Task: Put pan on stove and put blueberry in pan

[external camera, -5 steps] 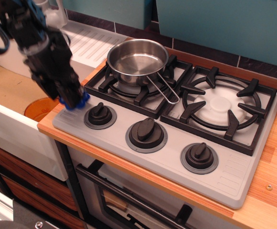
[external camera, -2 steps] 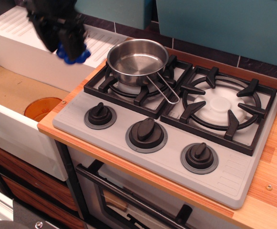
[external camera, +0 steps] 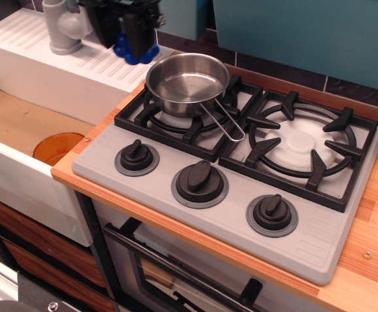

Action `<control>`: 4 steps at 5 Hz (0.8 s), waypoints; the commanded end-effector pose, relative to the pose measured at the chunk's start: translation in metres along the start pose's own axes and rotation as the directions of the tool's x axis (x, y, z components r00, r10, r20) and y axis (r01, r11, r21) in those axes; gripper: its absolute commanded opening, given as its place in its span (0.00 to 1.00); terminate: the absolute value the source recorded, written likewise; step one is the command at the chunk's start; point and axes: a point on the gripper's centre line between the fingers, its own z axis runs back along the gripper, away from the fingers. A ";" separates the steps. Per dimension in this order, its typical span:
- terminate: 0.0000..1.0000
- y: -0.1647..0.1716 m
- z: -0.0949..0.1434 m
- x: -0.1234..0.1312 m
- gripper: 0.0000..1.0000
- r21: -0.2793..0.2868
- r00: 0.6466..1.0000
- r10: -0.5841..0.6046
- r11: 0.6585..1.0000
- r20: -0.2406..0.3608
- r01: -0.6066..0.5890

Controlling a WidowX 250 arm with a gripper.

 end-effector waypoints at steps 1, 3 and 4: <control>0.00 -0.014 -0.003 0.034 0.00 0.001 0.998 0.002 1.000 0.068 -0.002; 0.00 -0.018 -0.006 0.037 1.00 0.008 0.997 0.001 1.000 0.079 -0.001; 0.00 -0.017 -0.003 0.036 1.00 0.014 0.997 0.001 1.000 0.076 -0.002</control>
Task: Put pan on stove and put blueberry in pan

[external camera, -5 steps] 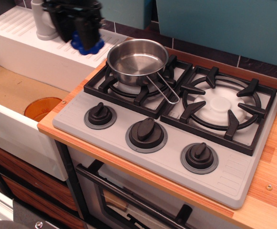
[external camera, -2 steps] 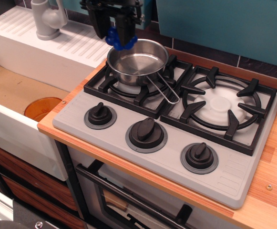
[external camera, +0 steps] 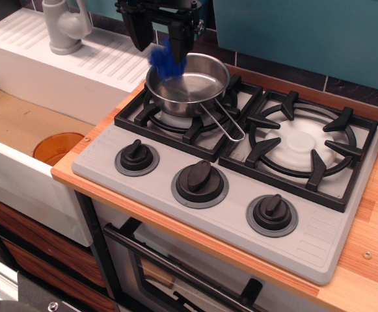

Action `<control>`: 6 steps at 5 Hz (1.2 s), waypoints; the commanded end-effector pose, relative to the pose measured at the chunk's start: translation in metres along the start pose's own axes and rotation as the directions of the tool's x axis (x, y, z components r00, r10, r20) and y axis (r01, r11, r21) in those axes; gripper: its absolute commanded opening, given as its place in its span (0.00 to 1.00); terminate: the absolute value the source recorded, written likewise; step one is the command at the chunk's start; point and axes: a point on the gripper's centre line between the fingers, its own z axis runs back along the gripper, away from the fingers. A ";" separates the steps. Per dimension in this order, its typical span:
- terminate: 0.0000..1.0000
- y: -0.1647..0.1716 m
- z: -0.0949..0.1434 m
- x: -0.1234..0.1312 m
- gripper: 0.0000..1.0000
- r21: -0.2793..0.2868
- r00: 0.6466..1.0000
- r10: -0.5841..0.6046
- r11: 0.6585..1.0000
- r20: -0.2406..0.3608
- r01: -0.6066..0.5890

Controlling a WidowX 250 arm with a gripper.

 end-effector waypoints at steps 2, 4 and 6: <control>0.00 -0.001 0.021 0.012 1.00 0.040 0.999 -0.008 0.999 0.042 0.006; 0.00 -0.001 0.022 0.012 1.00 0.033 1.000 0.005 0.999 0.031 -0.006; 1.00 -0.002 0.020 0.012 1.00 0.080 1.000 -0.001 0.997 -0.006 0.001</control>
